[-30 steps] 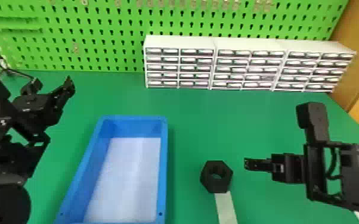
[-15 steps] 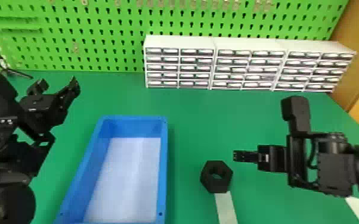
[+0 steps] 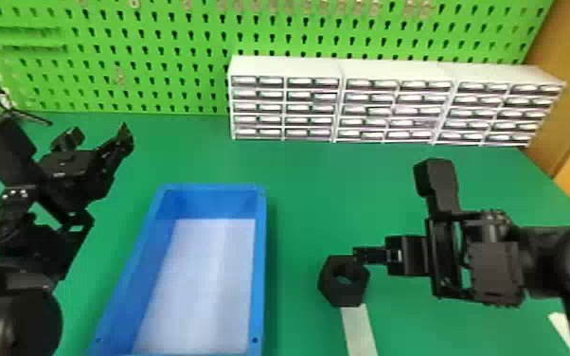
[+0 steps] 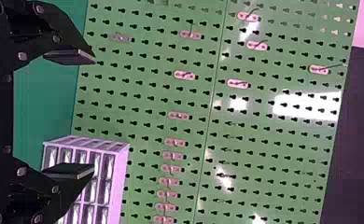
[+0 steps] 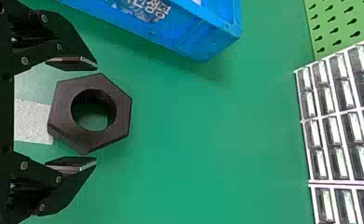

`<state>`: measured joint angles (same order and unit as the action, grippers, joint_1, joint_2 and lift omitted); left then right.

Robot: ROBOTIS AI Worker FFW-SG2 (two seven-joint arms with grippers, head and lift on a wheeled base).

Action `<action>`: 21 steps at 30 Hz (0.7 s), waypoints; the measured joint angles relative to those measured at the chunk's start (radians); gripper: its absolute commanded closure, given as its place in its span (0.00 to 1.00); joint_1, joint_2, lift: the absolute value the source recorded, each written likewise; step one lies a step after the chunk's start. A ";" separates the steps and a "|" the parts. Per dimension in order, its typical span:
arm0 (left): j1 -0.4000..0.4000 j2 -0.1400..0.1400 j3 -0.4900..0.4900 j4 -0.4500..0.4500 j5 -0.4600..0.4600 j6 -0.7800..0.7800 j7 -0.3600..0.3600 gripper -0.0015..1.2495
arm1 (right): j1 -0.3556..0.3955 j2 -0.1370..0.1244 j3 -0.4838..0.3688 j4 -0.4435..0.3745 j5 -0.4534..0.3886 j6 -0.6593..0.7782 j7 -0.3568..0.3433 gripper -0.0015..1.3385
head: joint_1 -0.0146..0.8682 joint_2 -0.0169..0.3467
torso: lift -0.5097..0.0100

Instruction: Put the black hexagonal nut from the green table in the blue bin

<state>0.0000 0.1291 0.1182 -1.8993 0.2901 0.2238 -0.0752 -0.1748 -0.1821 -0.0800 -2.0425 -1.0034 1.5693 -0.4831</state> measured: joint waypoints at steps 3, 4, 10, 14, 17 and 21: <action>0.000 0.000 -0.001 0.001 0.001 0.000 0.000 0.35 | -0.001 0.005 0.008 0.004 0.017 -0.001 0.000 0.40 | 0.80 0.07 | 0.79; 0.000 0.000 -0.001 0.002 0.001 0.000 0.000 0.35 | -0.002 0.005 0.012 0.007 0.021 -0.004 0.000 0.40 | 0.80 0.07 | 0.79; 0.000 0.000 0.000 0.002 0.001 -0.001 0.000 0.35 | -0.006 0.000 0.033 0.021 0.031 -0.031 0.000 0.40 | 0.80 0.07 | 0.79; -0.001 0.000 0.000 0.002 0.001 0.000 0.000 0.35 | -0.014 -0.002 0.050 0.033 0.038 -0.048 0.000 0.40 | 0.80 0.07 | 0.79; -0.003 0.000 -0.001 0.003 0.001 0.000 0.000 0.35 | -0.022 -0.005 0.065 0.042 0.040 -0.054 0.001 0.40 | 0.80 0.07 | 0.79; -0.003 0.000 -0.003 0.004 0.001 0.000 0.000 0.35 | -0.028 -0.009 0.086 0.049 0.047 -0.062 0.001 0.40 | 0.80 0.07 | 0.79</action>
<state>-0.0030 0.1291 0.1155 -1.8950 0.2914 0.2235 -0.0752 -0.2031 -0.1909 0.0056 -1.9931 -0.9563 1.5069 -0.4820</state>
